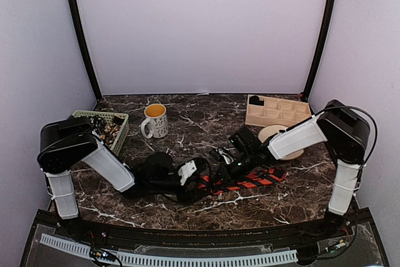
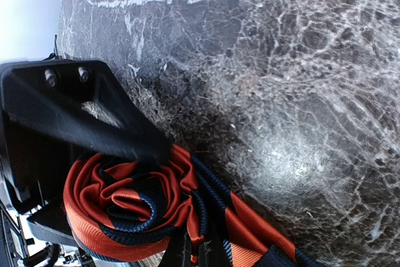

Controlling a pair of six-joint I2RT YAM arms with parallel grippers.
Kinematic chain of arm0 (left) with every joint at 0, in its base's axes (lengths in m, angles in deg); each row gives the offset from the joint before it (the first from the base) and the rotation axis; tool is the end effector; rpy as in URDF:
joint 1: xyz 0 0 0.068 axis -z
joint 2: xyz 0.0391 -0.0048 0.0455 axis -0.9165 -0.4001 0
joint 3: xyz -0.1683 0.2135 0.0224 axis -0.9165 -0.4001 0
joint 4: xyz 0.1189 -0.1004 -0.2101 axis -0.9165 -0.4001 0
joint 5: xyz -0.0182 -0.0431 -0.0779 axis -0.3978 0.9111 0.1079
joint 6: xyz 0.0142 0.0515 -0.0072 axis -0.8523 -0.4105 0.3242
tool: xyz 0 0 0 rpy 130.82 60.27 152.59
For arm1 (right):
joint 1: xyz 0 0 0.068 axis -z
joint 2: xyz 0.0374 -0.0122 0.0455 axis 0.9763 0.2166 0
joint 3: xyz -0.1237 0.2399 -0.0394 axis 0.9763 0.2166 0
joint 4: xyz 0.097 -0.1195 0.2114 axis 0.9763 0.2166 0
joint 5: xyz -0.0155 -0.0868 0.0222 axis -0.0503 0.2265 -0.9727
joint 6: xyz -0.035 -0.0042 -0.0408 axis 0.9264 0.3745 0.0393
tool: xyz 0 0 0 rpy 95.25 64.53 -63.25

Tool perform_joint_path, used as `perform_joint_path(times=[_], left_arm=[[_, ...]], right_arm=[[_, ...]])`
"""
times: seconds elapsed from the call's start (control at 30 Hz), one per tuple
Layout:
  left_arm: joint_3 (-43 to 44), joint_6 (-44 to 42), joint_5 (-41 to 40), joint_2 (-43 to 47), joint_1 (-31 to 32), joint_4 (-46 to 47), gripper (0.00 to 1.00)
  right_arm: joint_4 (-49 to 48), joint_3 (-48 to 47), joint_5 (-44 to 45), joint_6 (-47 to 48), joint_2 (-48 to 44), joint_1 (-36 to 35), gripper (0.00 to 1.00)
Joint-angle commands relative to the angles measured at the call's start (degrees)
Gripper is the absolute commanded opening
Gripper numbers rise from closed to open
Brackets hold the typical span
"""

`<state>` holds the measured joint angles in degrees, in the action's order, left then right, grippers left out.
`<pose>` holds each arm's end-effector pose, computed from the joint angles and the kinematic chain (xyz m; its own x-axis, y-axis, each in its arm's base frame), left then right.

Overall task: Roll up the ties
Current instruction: Roll the tie at the center of the board.

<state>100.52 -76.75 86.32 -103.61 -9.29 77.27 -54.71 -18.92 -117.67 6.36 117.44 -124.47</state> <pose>0.1723 -0.2841 0.1059 -0.1443 0.3339 -0.9315 0.9540 0.2971 -0.0413 0.2225 0.2701 0.1098 -0.9147 -0.3593 -0.1851 -0.3748 0.5828 0.7210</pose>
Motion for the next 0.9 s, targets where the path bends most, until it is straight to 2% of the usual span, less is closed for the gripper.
perform_joint_path(times=[0.0, 0.17, 0.37, 0.67, 0.87], left_arm=[[3.6, -2.0, 3.9, -3.3, 0.0, 3.1, 0.63], [6.4, -2.5, 4.2, -7.3, 0.2, 1.9, 0.49], [2.3, -4.9, 2.0, -5.7, 0.5, -2.5, 0.45], [0.9, -8.2, -1.7, -3.7, 0.8, -11.6, 0.42], [3.9, -8.3, -3.0, -4.4, 1.1, -16.2, 0.41]], right_arm=[[7.5, 3.4, 5.4, -0.9, 3.2, 1.0, 0.0], [8.0, 2.4, 4.5, -0.7, 3.6, 1.3, 0.0], [8.6, 2.1, 4.1, -1.3, 1.1, 2.0, 0.01], [6.6, 3.1, -1.0, -5.9, -9.2, 5.4, 0.38], [2.9, -0.9, -6.1, -11.0, -7.5, 1.9, 0.43]])
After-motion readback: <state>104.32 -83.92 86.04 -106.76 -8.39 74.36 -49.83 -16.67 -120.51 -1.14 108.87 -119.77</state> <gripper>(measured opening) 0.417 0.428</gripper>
